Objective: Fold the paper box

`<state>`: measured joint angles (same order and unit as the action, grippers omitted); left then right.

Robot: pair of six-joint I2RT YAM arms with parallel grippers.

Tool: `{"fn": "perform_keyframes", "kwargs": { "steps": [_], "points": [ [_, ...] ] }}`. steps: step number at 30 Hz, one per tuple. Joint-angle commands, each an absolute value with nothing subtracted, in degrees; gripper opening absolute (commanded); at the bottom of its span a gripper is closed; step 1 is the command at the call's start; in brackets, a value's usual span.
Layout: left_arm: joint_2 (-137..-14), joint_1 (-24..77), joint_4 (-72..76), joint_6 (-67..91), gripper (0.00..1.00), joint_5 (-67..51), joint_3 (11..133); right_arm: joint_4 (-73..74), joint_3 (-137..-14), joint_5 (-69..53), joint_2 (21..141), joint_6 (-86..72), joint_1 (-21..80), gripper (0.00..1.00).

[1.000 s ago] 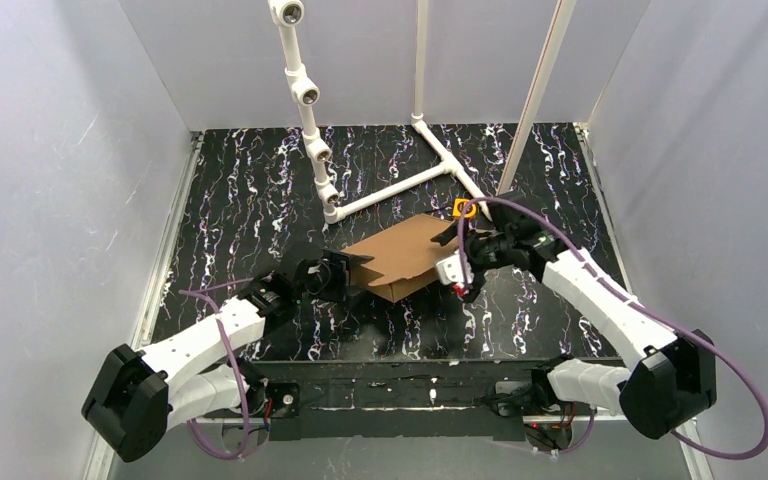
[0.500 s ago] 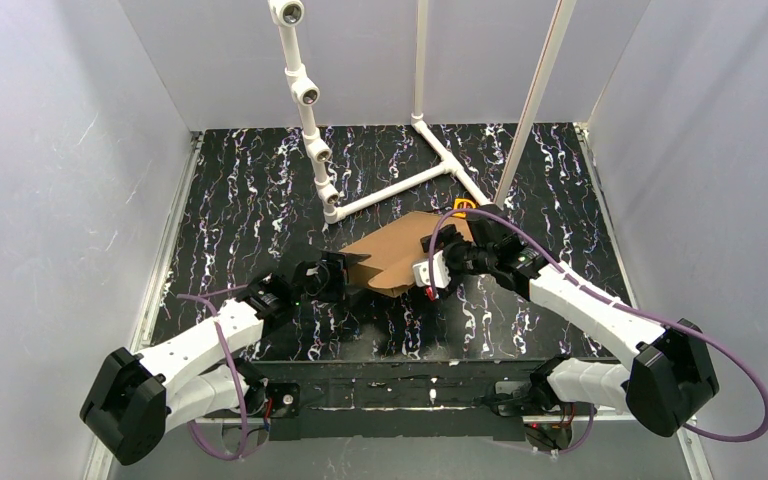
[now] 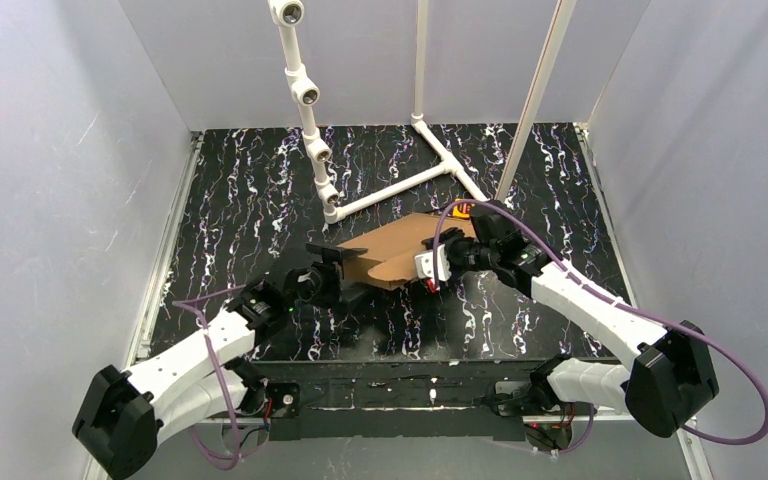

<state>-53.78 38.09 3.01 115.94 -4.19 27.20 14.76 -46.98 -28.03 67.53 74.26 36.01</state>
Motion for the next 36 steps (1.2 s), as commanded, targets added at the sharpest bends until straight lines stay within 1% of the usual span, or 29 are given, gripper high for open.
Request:
{"fn": "perform_keyframes", "kwargs": {
  "steps": [1,6,11,15,20,23,24,26,29,31,36],
  "points": [
    [-47.63,38.33,2.65,110.83,0.89,-2.04,26.48,14.99,-49.72,-32.05,65.42,64.5,34.45,0.41],
    [-40.03,38.19,-2.53,100.03,0.98,1.97,26.7,16.9,-51.03,-33.98,63.99,57.67,33.35,0.43],
    [-29.4,38.06,-7.25,79.28,0.98,4.58,28.22,19.41,-54.79,-37.84,63.33,45.56,30.72,0.45],
    [-21.54,38.02,-13.62,62.54,0.98,5.11,31.68,22.66,-59.2,-45.25,65.08,29.74,26.52,0.46],
    [-18.96,38.03,-15.98,53.72,0.98,2.8,32.63,25.64,-60.69,-55.34,68.63,12.51,23.06,0.46],
    [-20.39,38.05,-14.66,51.56,0.98,0.44,31.57,19.85,-57.21,-60.0,69.49,0.22,22.41,0.47],
    [-20.97,38.01,-13.91,50.92,0.98,0.06,31.14,16.39,-55.32,-59.95,69.51,-4.93,22.41,0.49],
    [-22.27,38.03,-12.59,50.7,0.98,-2.26,30.33,6.39,-50.24,-60.22,69.39,-16.76,22.23,0.51],
    [-23.33,38.04,-11.26,50.3,0.98,-3.45,29.53,-6.37,-43.24,-59.91,69.75,-30.16,21.49,0.53],
    [-23.31,38.05,-10.76,50.3,0.98,-3.77,29.09,-12.74,-39.96,-59.36,70.5,-36.7,20.34,0.54],
    [-21.37,38.06,-10.4,50.72,0.98,-3.06,26.97,-18.19,-36.26,-57.01,74.7,-43.26,18.49,0.63]
  ]
}}
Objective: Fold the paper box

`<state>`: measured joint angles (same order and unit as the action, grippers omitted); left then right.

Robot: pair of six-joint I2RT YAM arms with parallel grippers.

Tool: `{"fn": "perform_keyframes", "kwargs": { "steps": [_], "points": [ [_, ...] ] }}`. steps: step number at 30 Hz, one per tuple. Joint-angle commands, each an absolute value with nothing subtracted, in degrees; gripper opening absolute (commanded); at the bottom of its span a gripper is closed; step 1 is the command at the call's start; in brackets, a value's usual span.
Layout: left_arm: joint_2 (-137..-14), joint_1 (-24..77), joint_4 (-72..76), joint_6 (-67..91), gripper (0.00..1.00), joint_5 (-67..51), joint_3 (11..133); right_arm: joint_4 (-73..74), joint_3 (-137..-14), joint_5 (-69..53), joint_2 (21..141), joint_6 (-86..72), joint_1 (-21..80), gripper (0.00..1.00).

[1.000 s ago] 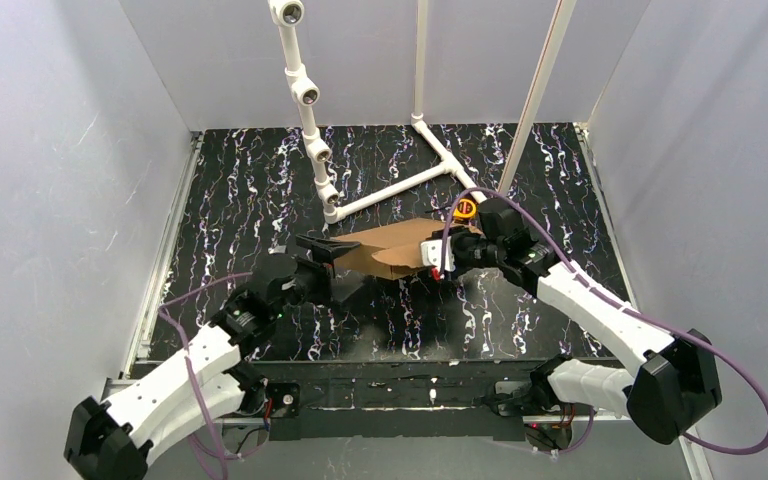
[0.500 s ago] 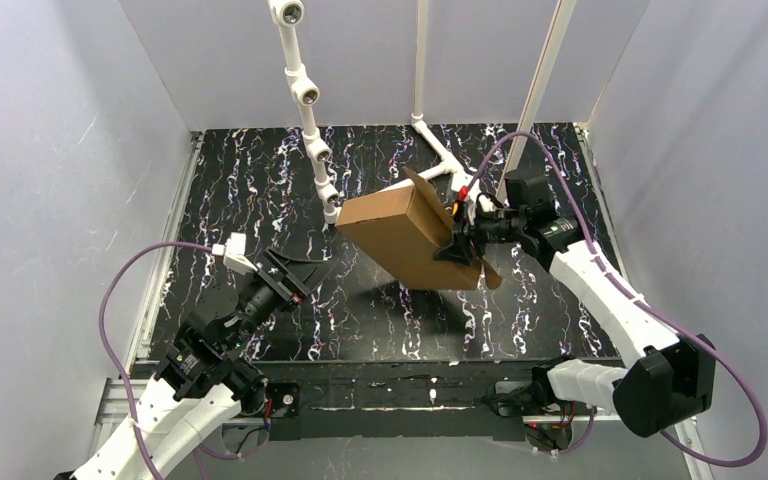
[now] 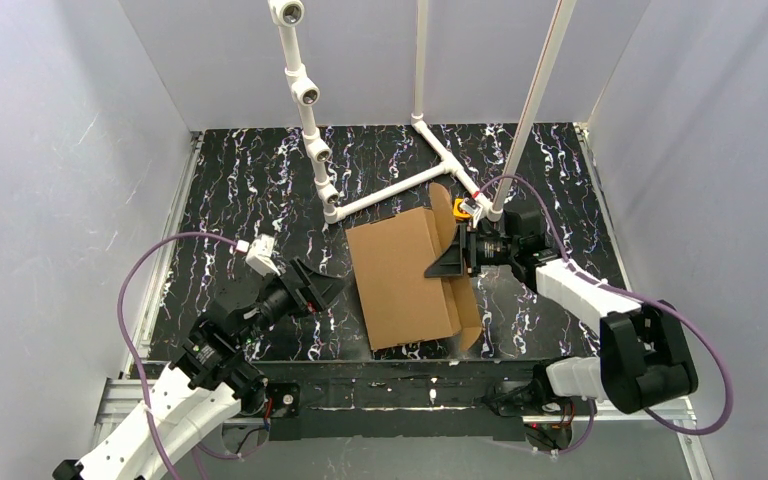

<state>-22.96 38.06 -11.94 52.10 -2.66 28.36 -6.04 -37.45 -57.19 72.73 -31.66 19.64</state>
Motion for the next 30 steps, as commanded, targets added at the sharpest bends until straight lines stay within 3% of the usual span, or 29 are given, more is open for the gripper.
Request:
{"fn": "perform_keyframes", "kwargs": {
  "steps": [1,7,14,22,30],
  "points": [
    [-21.01,38.03,-10.33,50.83,0.98,-3.0,26.66,-18.58,-36.02,-56.7,75.63,-43.35,18.46,0.64],
    [-20.39,38.02,-8.82,52.0,0.98,-3.13,24.87,-19.51,-35.92,-53.96,81.4,-42.56,17.64,0.73],
    [-22.06,38.04,-9.05,52.37,0.98,-4.1,23.97,-7.16,-40.17,-48.08,86.62,-27.32,16.6,0.98],
    [-27.05,38.03,-16.5,48.86,0.98,-2.91,26.88,15.26,-44.28,-32.89,78.86,-4.0,13.09,0.98],
    [-34.78,38.01,-18.9,44.34,0.97,-1.12,30.57,19.58,-46.41,-29.25,68.55,11.62,6.33,0.96]
  ]
}}
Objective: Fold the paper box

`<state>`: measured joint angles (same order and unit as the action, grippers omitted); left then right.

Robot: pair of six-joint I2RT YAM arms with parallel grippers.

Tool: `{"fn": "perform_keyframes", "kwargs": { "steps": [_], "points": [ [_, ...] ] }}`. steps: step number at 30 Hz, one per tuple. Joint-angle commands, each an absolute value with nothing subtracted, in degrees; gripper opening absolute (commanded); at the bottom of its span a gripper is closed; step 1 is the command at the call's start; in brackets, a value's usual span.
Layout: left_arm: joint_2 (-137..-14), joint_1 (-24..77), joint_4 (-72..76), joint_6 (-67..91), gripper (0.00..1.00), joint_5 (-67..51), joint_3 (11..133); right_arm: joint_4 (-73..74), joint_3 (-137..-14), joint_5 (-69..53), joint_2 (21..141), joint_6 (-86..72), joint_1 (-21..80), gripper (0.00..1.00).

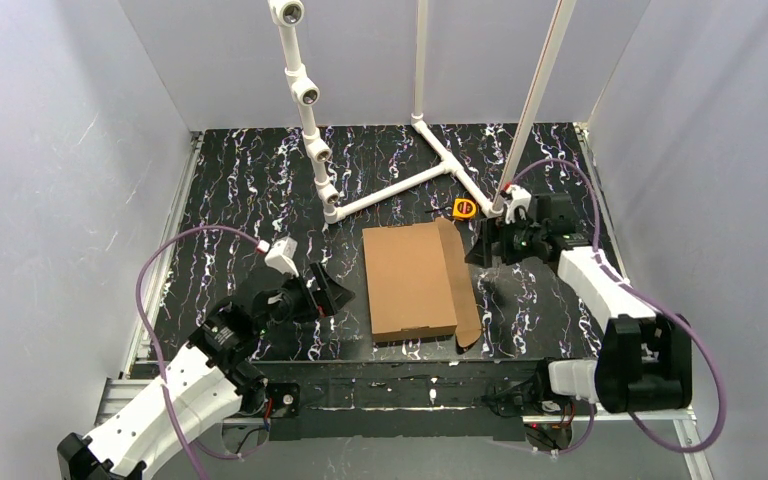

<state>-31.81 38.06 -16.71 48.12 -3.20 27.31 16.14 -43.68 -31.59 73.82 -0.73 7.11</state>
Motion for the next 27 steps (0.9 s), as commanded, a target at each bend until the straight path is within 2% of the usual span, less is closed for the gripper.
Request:
{"fn": "perform_keyframes", "kwargs": {
  "steps": [1,2,4,6,9,10,14,21,27],
  "points": [
    [-35.98,37.99,-19.38,43.85,0.96,-0.83,31.27,19.4,-46.24,-30.32,67.21,14.93,6.56,0.92],
    [-37.31,38.05,-19.76,43.2,0.93,-0.8,31.77,18.53,-45.76,-31.06,66.22,16.14,6.82,0.83],
    [-39.88,37.98,-20.28,42.38,0.87,1.66,32.46,17.82,-44.71,-31.43,65.5,18.94,8.92,0.53],
    [-42.16,38.04,-19.99,41.81,0.78,2.63,32.83,16.23,-43.68,-28.57,66.0,18.93,12.12,0.3],
    [-45.65,38.05,-19.85,41.65,0.54,4.55,33.49,13.41,-41.74,-24.27,67.7,16.66,17.08,0.1],
    [-47.03,38.06,-19.86,41.65,0.46,5.2,33.8,12.86,-41.41,-22.55,68.56,16.24,18.64,0.07],
    [-53.92,37.9,-19.19,40.69,0.34,6.88,35.64,11.56,-41.03,-17.55,71.73,15.15,24.48,0.03],
    [-67.8,37.12,-15.92,37.48,0.33,7.3,40.97,10.1,-41.92,-20.54,74.78,14.41,33.35,0.02],
    [-74.52,31.19,-16.47,32.13,0.36,4.32,46.99,8.29,-44.64,-26.5,79.79,12.61,38.96,0.02]
  ]
}}
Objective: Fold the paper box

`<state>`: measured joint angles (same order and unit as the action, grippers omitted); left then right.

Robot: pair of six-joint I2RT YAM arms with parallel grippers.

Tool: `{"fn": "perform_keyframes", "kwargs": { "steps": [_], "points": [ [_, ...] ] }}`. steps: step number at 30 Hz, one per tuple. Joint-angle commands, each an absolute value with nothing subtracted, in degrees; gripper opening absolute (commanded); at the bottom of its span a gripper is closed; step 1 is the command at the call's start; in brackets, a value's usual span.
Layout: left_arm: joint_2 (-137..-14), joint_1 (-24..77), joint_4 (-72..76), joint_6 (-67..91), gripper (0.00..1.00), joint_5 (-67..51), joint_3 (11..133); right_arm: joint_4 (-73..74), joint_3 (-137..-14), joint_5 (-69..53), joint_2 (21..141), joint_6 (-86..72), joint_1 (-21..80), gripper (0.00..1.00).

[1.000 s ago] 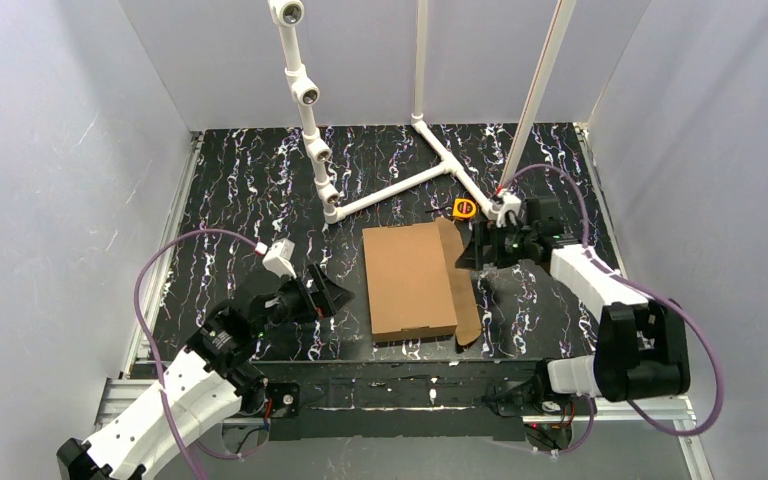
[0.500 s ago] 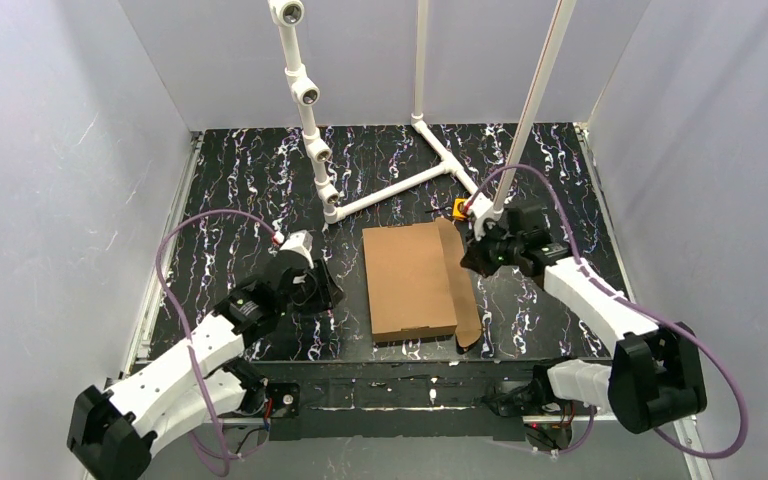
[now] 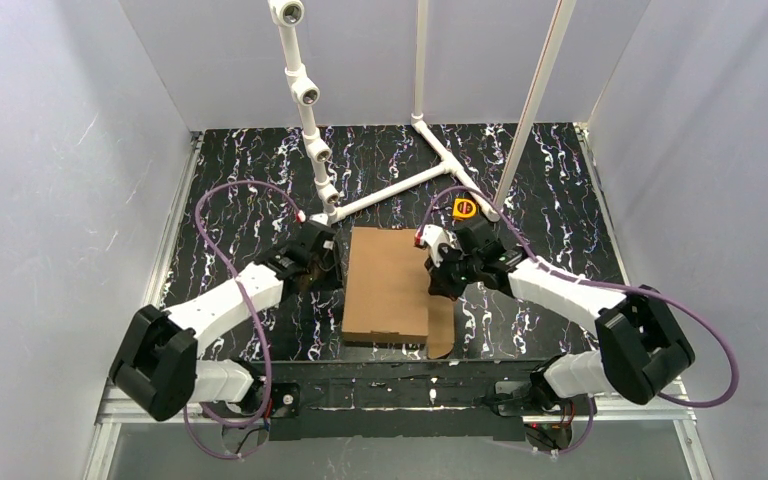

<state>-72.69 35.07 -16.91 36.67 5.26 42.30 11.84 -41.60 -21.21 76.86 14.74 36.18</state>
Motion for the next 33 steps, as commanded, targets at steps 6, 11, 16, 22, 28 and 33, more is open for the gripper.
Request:
{"fn": "perform_keyframes", "kwargs": {
  "steps": [6,11,16,22,28,33],
  "points": [
    [-79.61,25.72,-17.7,27.6,0.39,-3.26,52.98,9.25,-47.1,-27.56,81.88,13.33,39.72,0.06],
    [-78.83,24.8,-20.71,23.7,0.39,-3.18,57.16,12.64,-46.48,-27.99,72.95,19.08,31.17,0.3],
    [-67.98,24.7,-18.09,21.58,0.57,-4.66,54.0,7.28,-41.35,-33.17,63.8,18.94,19.84,0.96],
    [-56.0,23.84,-10.62,22.32,0.98,-12.74,43.79,-0.37,-40.67,-37.68,73.56,3.17,13.43,0.97],
    [-60.23,23.75,-13.45,20.22,0.96,-16.78,42.19,-19.9,-28.17,-32.9,72.47,-7.56,10.93,0.96],
    [-62.62,23.73,-12.74,20.95,0.98,-16.96,41.91,-27.81,-25.12,-36.83,71.52,-11.64,10.14,0.92]
  ]
}}
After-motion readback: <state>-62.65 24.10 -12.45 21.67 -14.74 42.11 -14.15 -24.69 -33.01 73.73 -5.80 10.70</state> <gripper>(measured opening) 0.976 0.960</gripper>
